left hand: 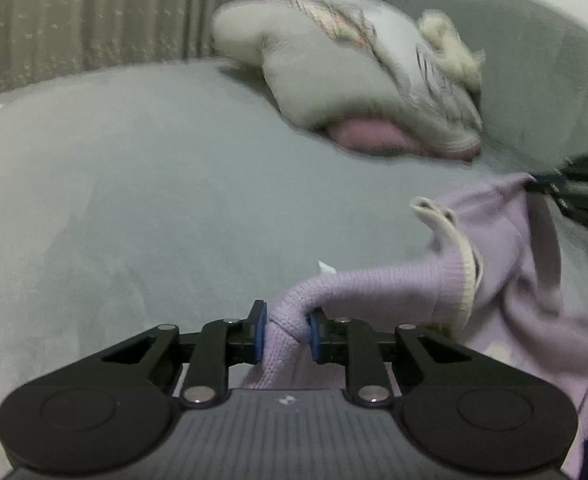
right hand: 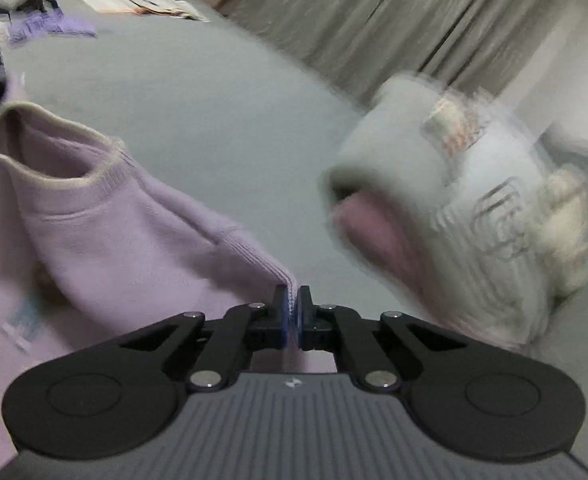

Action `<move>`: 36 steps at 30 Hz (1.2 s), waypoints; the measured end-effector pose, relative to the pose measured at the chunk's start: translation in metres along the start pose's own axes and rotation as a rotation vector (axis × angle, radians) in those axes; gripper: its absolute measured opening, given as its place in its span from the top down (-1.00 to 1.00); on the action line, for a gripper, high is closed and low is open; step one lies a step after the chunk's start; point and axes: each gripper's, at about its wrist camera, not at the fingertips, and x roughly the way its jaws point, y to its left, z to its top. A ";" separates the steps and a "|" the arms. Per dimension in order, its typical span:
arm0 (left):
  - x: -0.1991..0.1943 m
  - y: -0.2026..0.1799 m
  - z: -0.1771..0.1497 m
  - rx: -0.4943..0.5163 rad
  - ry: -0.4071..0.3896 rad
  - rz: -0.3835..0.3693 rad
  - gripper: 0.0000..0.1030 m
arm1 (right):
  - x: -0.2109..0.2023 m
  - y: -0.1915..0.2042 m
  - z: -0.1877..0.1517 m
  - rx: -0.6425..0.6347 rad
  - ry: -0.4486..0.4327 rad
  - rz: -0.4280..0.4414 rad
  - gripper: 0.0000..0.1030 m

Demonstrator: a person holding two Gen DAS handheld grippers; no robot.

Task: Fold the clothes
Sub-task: 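Lift the sweater by its cuffs with both grippers and shake it out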

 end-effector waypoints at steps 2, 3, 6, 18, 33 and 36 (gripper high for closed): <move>-0.020 0.001 0.007 0.005 -0.045 -0.007 0.61 | -0.028 0.002 0.008 -0.027 -0.026 -0.025 0.92; -0.030 -0.001 0.009 0.002 -0.058 -0.001 0.61 | -0.041 0.003 0.011 -0.040 -0.039 -0.037 0.92; -0.058 0.005 0.019 -0.050 -0.105 0.001 0.61 | -0.071 -0.002 0.030 -0.052 -0.119 -0.123 0.92; -0.301 -0.015 0.072 -0.099 -0.636 0.049 0.63 | -0.234 -0.022 0.089 0.101 -0.598 -0.375 0.92; -0.422 -0.040 0.108 0.048 -0.818 0.217 0.62 | -0.307 0.010 0.107 0.123 -0.779 -0.361 0.92; -0.374 -0.025 0.121 0.032 -0.691 0.210 0.62 | -0.272 0.008 0.100 0.159 -0.697 -0.325 0.92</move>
